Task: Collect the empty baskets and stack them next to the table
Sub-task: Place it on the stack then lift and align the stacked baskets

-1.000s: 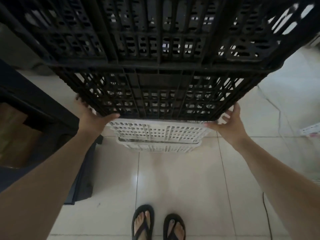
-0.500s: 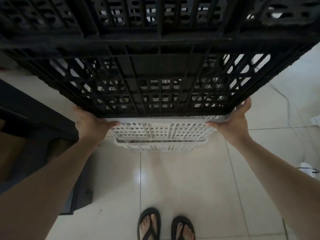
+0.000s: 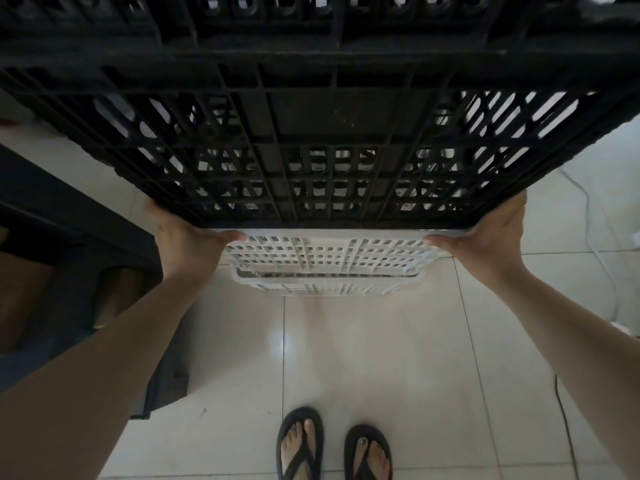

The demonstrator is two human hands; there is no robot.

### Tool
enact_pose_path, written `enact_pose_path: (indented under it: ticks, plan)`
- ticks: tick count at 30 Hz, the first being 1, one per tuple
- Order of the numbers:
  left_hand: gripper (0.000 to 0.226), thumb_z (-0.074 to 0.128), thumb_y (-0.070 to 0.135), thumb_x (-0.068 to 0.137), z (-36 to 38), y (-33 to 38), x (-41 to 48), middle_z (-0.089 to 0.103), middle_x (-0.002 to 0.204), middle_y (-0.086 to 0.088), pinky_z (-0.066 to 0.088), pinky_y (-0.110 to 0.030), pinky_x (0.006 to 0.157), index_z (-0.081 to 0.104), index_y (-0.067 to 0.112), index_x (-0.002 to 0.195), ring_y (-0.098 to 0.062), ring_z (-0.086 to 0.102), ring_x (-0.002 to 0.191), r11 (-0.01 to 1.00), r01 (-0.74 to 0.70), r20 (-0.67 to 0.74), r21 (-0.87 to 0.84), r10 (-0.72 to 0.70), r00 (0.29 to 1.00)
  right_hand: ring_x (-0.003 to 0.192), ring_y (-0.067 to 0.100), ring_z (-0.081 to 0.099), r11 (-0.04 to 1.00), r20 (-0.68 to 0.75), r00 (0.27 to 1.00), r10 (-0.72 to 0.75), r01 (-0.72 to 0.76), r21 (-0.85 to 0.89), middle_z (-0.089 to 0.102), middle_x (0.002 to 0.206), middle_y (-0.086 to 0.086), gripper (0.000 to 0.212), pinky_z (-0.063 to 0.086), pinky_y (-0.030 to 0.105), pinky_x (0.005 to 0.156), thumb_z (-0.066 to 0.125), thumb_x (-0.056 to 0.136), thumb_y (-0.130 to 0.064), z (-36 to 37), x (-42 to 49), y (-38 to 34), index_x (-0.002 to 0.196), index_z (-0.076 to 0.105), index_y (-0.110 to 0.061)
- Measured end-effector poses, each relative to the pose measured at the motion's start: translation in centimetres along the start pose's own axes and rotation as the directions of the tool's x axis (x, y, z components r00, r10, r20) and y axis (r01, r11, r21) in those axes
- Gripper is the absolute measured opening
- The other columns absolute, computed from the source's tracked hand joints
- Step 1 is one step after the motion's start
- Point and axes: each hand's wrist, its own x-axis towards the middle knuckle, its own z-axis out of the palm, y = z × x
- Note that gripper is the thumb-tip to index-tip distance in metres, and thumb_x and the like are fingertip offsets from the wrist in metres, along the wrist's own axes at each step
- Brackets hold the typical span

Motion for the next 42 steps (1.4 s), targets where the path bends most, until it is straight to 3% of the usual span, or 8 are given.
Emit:
enact_pose_path:
  ticks: [9,14,17,24,28,30,35,42]
  plan:
    - [0.117,0.092,0.032,0.043,0.2,0.1,-0.9,0.033,0.131,0.013,0.027,-0.019,0.104,0.02,0.031,0.135,-0.01,0.036,0.128,0.999,-0.006,-0.032,-0.041,0.005,0.999,0.131,0.032,0.026,0.997,-0.013,0.998,0.056,-0.057,-0.043,0.024,0.149,0.012,0.128,0.024,0.052,0.108,0.085,0.055,-0.047,0.0,-1.9,-0.2,0.147,0.006,-0.006]
    - [0.127,0.088,0.041,0.053,0.1,0.1,-1.5,0.025,0.148,-0.01,0.025,-0.048,0.115,0.004,0.018,0.146,-0.031,0.028,0.139,0.987,-0.066,0.005,0.145,0.066,0.998,0.128,0.035,0.03,0.997,-0.01,0.999,0.043,-0.043,-0.056,0.023,0.148,0.014,0.126,0.025,0.052,0.107,0.084,0.057,-0.046,0.1,-2.0,-0.3,0.146,0.004,-0.005]
    - [0.131,0.086,0.046,0.053,0.1,0.0,-1.6,0.021,0.151,-0.01,0.025,-0.052,0.115,0.0,0.017,0.147,-0.032,0.026,0.14,0.98,-0.084,0.011,0.179,0.083,0.996,0.127,0.033,0.03,0.999,-0.01,0.999,0.037,-0.037,-0.025,0.022,0.148,0.009,0.124,0.026,0.05,0.106,0.084,0.058,-0.042,0.2,-2.4,-0.1,0.146,0.003,-0.01]
    - [0.115,0.091,0.033,0.049,0.0,-1.5,-0.1,0.021,0.143,-0.004,0.03,-0.034,0.113,0.014,0.023,0.135,-0.019,0.031,0.134,0.997,0.074,0.067,-0.01,-0.073,0.995,0.131,0.007,0.013,0.978,0.069,0.994,0.081,-0.093,0.189,0.01,0.141,-0.005,0.121,0.007,-0.002,0.101,0.087,0.057,-0.02,1.6,-2.9,1.3,0.146,0.006,-0.01]
    - [0.108,0.091,0.03,0.051,0.1,-1.8,0.3,0.028,0.14,-0.004,0.027,-0.009,0.094,0.017,0.018,0.129,-0.011,0.035,0.125,1.0,0.029,0.105,0.01,-0.03,0.994,0.139,0.021,0.015,0.964,0.134,0.985,0.112,-0.141,0.227,0.008,0.146,0.013,0.116,0.026,0.037,0.115,0.087,0.057,-0.02,1.8,-1.5,1.0,0.139,0.008,0.001]
    - [0.106,0.091,0.03,0.049,0.0,-1.5,0.0,0.032,0.134,0.0,0.029,-0.004,0.086,0.02,0.017,0.126,-0.01,0.038,0.12,0.999,0.04,0.075,-0.007,-0.04,0.996,0.138,0.022,0.016,0.967,0.158,0.981,0.109,-0.142,0.213,0.009,0.145,0.014,0.114,0.029,0.044,0.113,0.087,0.058,-0.022,1.6,-1.2,0.9,0.138,0.01,0.002]
    - [0.103,0.092,0.03,0.048,0.3,-1.0,-1.3,0.033,0.133,-0.006,0.035,-0.018,0.101,0.024,0.015,0.124,-0.015,0.042,0.118,0.997,0.056,0.004,-0.055,-0.056,0.998,0.136,0.023,0.027,0.968,0.148,0.983,0.108,-0.138,0.211,0.016,0.145,0.011,0.112,0.033,0.045,0.111,0.087,0.058,-0.026,0.9,-1.0,1.1,0.137,0.011,-0.006]
    - [0.104,0.09,0.035,0.049,1.4,-1.8,-2.7,0.03,0.134,-0.005,0.03,-0.002,0.092,0.022,0.022,0.126,-0.013,0.038,0.122,0.993,0.049,-0.013,-0.105,-0.05,0.999,0.125,0.01,0.031,0.981,0.113,0.991,0.065,-0.084,0.175,0.017,0.131,-0.004,0.111,0.036,0.032,0.106,0.089,0.054,-0.024,0.3,-0.1,2.3,0.137,0.017,-0.007]
